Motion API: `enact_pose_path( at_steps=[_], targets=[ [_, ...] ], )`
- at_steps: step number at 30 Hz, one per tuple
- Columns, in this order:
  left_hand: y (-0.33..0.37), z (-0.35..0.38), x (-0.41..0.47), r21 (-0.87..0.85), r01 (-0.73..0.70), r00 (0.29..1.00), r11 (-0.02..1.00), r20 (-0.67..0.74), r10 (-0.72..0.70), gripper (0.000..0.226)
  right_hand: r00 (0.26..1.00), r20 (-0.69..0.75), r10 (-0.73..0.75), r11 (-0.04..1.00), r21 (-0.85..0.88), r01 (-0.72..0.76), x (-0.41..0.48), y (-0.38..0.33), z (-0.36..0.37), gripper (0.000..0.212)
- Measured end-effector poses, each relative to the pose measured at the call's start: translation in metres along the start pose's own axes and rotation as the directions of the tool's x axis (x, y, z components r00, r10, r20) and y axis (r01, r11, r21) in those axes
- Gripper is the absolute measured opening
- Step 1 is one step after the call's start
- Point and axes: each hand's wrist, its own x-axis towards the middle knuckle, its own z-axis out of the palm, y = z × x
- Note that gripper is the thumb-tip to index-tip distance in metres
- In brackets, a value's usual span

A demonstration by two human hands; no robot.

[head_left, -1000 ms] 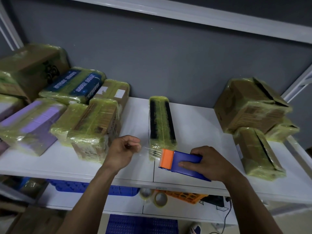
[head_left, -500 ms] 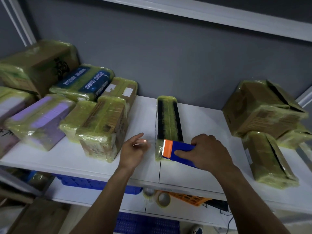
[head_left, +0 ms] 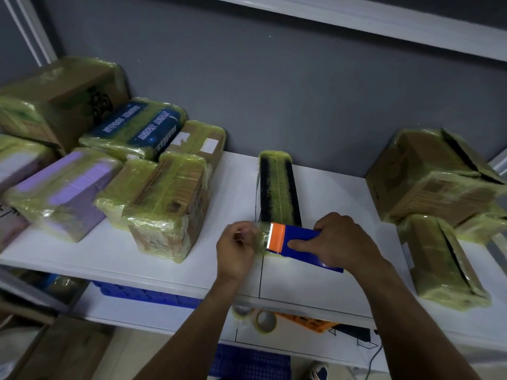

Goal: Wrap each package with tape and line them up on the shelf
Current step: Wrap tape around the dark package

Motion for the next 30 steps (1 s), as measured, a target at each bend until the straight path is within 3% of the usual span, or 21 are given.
enact_pose_path(
  at_steps=[3, 9, 11, 13, 16, 24, 30],
  targets=[
    [-0.006, 0.003, -0.014, -0.016, -0.095, 0.99, 0.995, 0.101, 0.096, 0.021, 1.0, -0.011, 0.002, 1.0, 0.008, -0.001, 0.003, 0.006, 0.002, 0.065],
    [-0.003, -0.014, 0.001, -0.079, -0.107, 0.952, 0.991, 0.279, 0.125, 0.026, 1.0, -0.001, -0.01, 1.0, 0.021, 0.01, 0.008, 0.013, 0.007, 0.062],
    [0.001, -0.019, 0.013, -0.024, -0.248, 0.903, 0.968, 0.355, 0.241, 0.031, 1.0, -0.001, -0.013, 1.0, 0.018, 0.013, 0.009, 0.014, 0.007, 0.062],
    [0.003, -0.023, 0.025, 0.034, -0.417, 0.812, 0.908, 0.462, 0.356, 0.036, 1.0, 0.0, -0.02, 0.999, 0.025, 0.02, 0.009, 0.015, 0.007, 0.061],
    [0.001, -0.026, 0.043, 0.068, -0.496, 0.718, 0.866, 0.592, 0.365, 0.04, 1.0, -0.017, -0.021, 0.997, 0.069, 0.022, 0.006, 0.02, 0.009, 0.056],
    [-0.005, -0.025, 0.056, 0.18, -0.651, 0.663, 0.737, 0.608, 0.437, 0.044, 0.999, -0.032, -0.045, 0.992, 0.113, 0.048, -0.002, 0.02, 0.01, 0.054],
    [-0.004, -0.023, 0.06, 0.165, -0.637, 0.675, 0.753, 0.59, 0.442, 0.047, 0.997, -0.077, -0.025, 0.987, 0.158, 0.036, -0.017, 0.034, -0.011, 0.06]
  ],
)
